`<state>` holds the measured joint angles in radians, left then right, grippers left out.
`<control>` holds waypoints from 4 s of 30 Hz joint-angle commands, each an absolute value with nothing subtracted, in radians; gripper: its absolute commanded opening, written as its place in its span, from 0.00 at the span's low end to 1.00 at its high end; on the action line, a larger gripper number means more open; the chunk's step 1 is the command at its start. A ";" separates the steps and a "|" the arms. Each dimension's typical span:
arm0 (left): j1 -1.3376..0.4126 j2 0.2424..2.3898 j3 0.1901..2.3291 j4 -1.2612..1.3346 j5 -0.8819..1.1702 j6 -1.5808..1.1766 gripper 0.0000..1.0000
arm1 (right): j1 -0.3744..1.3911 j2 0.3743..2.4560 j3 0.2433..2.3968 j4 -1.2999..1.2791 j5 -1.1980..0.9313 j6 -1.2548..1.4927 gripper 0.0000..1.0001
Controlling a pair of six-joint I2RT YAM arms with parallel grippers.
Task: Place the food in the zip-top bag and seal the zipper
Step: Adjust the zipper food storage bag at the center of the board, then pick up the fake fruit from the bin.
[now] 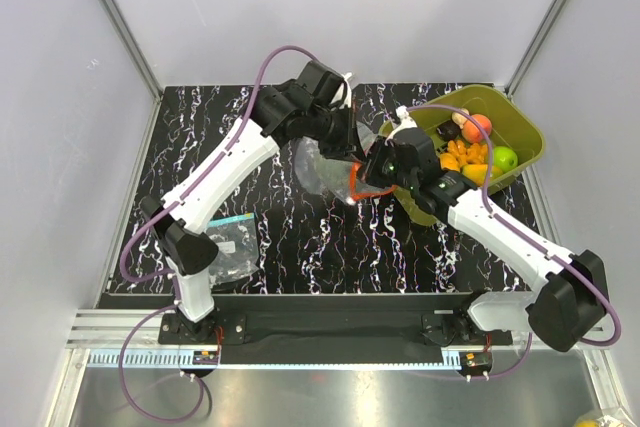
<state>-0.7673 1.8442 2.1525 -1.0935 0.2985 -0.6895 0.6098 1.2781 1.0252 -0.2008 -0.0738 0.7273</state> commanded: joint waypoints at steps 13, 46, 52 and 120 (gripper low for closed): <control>-0.801 1.856 2.285 -0.993 0.528 -0.799 0.00 | 0.591 1.206 1.012 -0.009 -0.228 0.724 0.00; -0.638 1.766 1.927 -0.801 0.658 -0.715 0.00 | 0.580 1.314 1.534 -0.721 0.063 0.640 0.36; -0.611 1.793 1.960 -0.844 0.666 -0.687 0.00 | 0.525 1.361 1.637 -0.753 0.002 0.643 0.52; -0.433 1.623 1.841 -0.920 0.445 -0.428 0.00 | 0.222 1.534 1.725 -0.828 -0.221 0.448 0.38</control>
<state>-0.4355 1.6585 1.7782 -0.9512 0.4343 -0.4034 0.1040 1.5352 1.6875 -0.8680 -0.0834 0.4808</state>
